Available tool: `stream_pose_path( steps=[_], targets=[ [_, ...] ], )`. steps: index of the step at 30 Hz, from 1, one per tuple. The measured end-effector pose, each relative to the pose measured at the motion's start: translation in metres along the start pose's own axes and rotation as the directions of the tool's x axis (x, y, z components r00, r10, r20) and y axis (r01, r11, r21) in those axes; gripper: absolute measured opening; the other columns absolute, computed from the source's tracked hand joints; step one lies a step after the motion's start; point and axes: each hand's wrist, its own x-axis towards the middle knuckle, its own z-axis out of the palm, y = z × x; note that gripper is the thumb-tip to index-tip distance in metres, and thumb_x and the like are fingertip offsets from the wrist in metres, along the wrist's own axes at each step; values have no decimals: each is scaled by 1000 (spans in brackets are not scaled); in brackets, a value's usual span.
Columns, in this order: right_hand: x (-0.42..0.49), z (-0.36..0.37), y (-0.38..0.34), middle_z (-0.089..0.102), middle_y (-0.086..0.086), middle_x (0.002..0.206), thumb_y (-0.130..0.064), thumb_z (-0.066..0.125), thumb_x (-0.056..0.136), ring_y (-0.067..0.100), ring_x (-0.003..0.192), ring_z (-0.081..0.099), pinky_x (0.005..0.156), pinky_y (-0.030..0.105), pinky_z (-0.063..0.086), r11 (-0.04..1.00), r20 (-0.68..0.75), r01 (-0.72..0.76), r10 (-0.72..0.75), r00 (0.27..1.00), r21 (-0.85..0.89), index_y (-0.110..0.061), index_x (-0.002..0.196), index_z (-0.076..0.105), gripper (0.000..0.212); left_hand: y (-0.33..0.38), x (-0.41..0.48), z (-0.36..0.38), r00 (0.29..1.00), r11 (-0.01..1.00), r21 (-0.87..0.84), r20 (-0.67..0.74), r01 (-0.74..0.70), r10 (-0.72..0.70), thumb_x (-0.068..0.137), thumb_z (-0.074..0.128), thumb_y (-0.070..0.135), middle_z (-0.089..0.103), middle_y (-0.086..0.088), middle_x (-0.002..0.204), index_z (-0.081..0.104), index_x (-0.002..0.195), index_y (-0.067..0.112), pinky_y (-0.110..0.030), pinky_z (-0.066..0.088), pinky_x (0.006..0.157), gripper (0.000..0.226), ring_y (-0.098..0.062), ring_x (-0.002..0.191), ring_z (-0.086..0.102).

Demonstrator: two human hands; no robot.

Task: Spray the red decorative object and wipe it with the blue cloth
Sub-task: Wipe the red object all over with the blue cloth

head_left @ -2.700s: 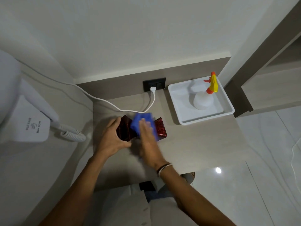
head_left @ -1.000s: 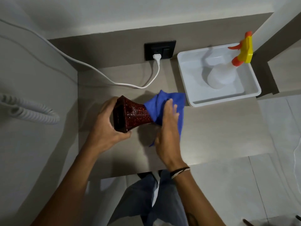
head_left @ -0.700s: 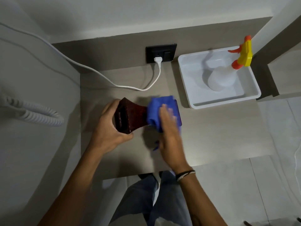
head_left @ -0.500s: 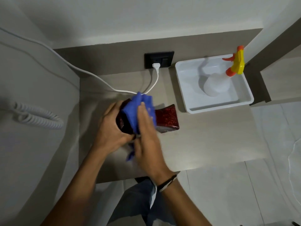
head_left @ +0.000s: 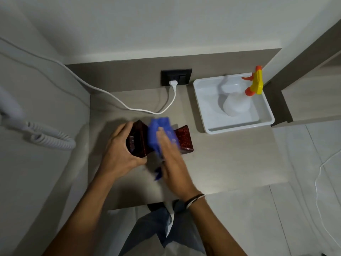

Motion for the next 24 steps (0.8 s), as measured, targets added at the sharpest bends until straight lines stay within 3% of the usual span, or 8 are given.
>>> stream_pose_path(
  steps=[4, 7, 10, 12, 14, 17, 21, 24],
  targets=[
    [-1, -9, 6, 20, 14, 179, 19, 49, 91, 31, 169, 12, 136, 58, 18, 968, -152, -244, 249, 956, 55, 1, 167, 24, 82, 7, -1, 3, 1000, 1000, 23, -12, 2, -2, 43, 80, 44, 45, 24, 129, 49, 144, 29, -16, 45, 96, 107, -11, 116, 58],
    [11, 22, -37, 18, 10, 181, 6, 44, 96, 18, 169, 16, 138, 41, 22, 979, -140, -12, 41, 989, 201, -6, 170, 22, 78, 6, 4, 3, 999, 999, -42, -33, 7, -9, 45, 76, 44, 58, 14, 132, 54, 139, 35, -23, 47, 99, 96, -8, 119, 60],
    [5, 24, -28, 9, 3, 183, 17, 54, 92, 27, 170, 11, 139, 48, 17, 987, -44, 122, -118, 992, 105, -13, 172, 18, 93, -5, 4, -1, 999, 996, -79, -25, 34, -36, 46, 82, 42, 57, 13, 134, 58, 143, 20, -2, 37, 99, 102, -2, 123, 57],
    [-3, 4, -2, 8, 4, 183, 23, 58, 87, 29, 170, 10, 138, 56, 16, 999, -17, -37, 37, 999, 10, -14, 172, 18, 101, -7, 2, -5, 998, 998, -16, 13, 60, -59, 44, 86, 38, 52, 14, 134, 57, 147, 18, 4, 33, 93, 109, 0, 119, 54],
    [-9, -18, 21, 21, 11, 179, 29, 54, 83, 34, 168, 20, 135, 58, 22, 980, -113, -198, 200, 973, 24, -7, 169, 27, 97, -5, 0, -9, 997, 996, -39, 26, 74, -73, 46, 89, 40, 58, 20, 121, 61, 133, 45, 0, 40, 86, 92, 5, 107, 60],
    [-7, -40, 45, 43, 12, 169, 28, 44, 89, 31, 156, 43, 131, 53, 35, 884, -288, -354, 441, 850, 306, -3, 163, 41, 80, -4, 4, -11, 989, 967, -212, 24, 144, -142, 52, 97, 44, 76, 20, 110, 68, 111, 60, -11, 53, 83, 67, 6, 101, 71],
    [-11, -54, 58, 72, 13, 134, 21, 37, 91, 35, 116, 70, 102, 56, 57, 675, -187, -446, 649, 737, 588, -15, 148, 60, 71, 6, 2, -7, 950, 889, -350, 12, 296, -312, 47, 91, 79, 73, 41, 101, 67, 106, 68, -11, 56, 69, 65, 12, 94, 72],
    [-7, -55, 54, 78, 6, 122, 20, 36, 91, 30, 104, 73, 94, 48, 59, 587, -119, -450, 686, 718, 673, -26, 142, 66, 75, 7, 2, 5, 934, 899, -264, 20, 350, -358, 58, 70, 97, 62, 37, 132, 44, 136, 76, -33, 53, 98, 85, -2, 124, 63]
  ],
)
